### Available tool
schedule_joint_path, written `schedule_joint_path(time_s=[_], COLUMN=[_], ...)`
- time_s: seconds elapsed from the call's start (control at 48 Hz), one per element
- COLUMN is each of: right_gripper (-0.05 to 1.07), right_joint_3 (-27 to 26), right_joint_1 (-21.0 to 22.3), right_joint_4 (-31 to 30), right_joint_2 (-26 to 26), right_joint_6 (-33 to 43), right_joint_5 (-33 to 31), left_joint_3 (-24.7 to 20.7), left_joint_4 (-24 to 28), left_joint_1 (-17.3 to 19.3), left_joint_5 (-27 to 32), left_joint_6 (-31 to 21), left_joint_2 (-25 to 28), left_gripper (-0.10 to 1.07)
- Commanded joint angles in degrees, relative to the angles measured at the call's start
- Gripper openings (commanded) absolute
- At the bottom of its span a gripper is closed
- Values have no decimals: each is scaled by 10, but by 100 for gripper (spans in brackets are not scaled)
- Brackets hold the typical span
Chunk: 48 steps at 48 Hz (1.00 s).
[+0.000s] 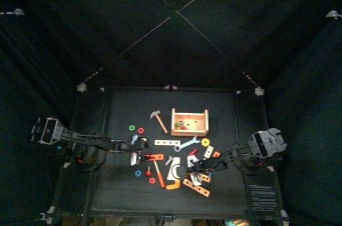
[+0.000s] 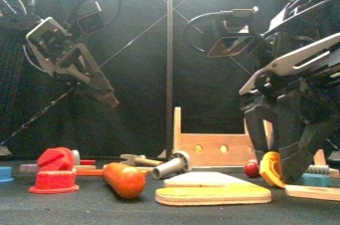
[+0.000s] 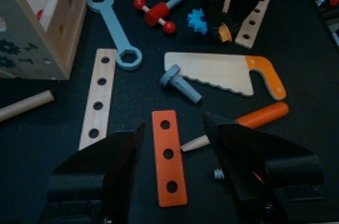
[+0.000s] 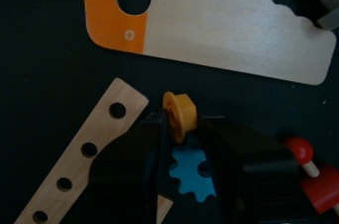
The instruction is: Grab yellow nut
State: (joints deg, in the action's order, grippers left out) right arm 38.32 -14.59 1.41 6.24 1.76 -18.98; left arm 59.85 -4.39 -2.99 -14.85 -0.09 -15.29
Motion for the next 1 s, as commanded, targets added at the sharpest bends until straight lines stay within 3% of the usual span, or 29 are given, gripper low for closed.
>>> schedule_joint_path(time_s=[0.0,0.271,0.979], right_gripper=[62,48,46], right_joint_3=[-11,-14,-28], right_joint_1=[-2,-2,-2], right_joint_4=[-10,-15,-28], right_joint_2=[-9,-11,-17], right_joint_6=[-2,-2,-3], right_joint_5=[2,-8,-18], left_joint_3=[-6,-4,-5], left_joint_4=[-2,-8,-31], left_joint_1=[0,0,0], left_joint_5=[-5,-5,-4], left_joint_6=[1,1,0], left_joint_2=[-6,-6,-6], left_gripper=[87,87,87])
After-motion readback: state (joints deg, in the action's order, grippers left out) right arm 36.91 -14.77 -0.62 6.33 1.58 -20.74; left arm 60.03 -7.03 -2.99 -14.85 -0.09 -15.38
